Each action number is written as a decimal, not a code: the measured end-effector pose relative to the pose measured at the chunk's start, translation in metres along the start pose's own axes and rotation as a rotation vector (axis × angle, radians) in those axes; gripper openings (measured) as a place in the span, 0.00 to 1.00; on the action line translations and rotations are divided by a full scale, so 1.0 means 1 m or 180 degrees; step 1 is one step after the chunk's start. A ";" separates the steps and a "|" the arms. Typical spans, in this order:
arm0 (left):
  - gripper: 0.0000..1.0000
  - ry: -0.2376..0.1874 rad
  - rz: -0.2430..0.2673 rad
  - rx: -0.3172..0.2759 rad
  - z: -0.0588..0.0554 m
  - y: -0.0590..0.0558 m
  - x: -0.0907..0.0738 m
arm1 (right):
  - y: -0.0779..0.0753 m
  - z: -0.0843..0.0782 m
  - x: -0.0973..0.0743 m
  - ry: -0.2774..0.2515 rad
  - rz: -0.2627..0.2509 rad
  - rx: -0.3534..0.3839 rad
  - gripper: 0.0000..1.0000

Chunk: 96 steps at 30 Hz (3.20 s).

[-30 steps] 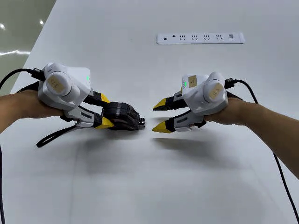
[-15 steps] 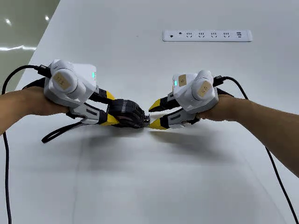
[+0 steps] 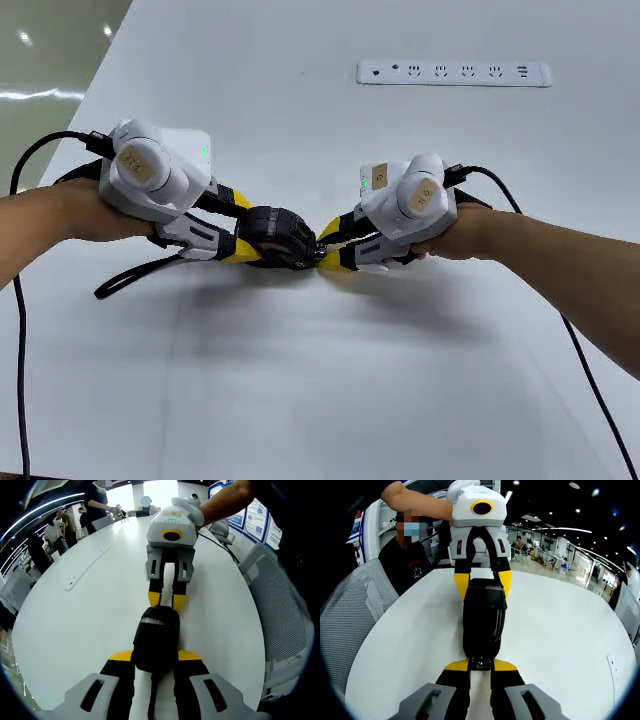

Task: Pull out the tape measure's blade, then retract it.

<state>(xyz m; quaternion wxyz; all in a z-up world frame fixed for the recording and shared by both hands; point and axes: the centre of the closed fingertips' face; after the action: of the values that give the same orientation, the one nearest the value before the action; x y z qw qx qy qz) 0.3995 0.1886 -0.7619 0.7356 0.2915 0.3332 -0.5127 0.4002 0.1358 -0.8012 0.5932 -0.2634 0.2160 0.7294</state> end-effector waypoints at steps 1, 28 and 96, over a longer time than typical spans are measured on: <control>0.24 0.0001 -0.0002 -0.0002 0.000 0.000 0.000 | 0.000 0.000 0.000 0.0001 0.0001 -0.0008 0.11; 0.24 0.0006 -0.0028 -0.0089 -0.002 0.000 -0.002 | -0.002 -0.004 -0.005 0.0126 -0.0053 -0.0322 0.09; 0.24 0.0014 -0.0027 -0.0134 -0.001 0.000 -0.001 | 0.008 -0.055 -0.068 0.0315 -0.0044 -0.0082 0.08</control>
<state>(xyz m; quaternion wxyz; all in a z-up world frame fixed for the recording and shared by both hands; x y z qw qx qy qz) 0.3986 0.1897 -0.7620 0.7387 0.2757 0.3468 -0.5080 0.4103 0.0487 -0.7995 0.5833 -0.3083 0.2338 0.7142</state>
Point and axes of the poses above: the centre of the closed fingertips' face, and the gripper's own axes: x roughly forward along the fingers, y roughly to its left, z roughly out of its top, and after that the axes turned 3 degrees about x, right-handed
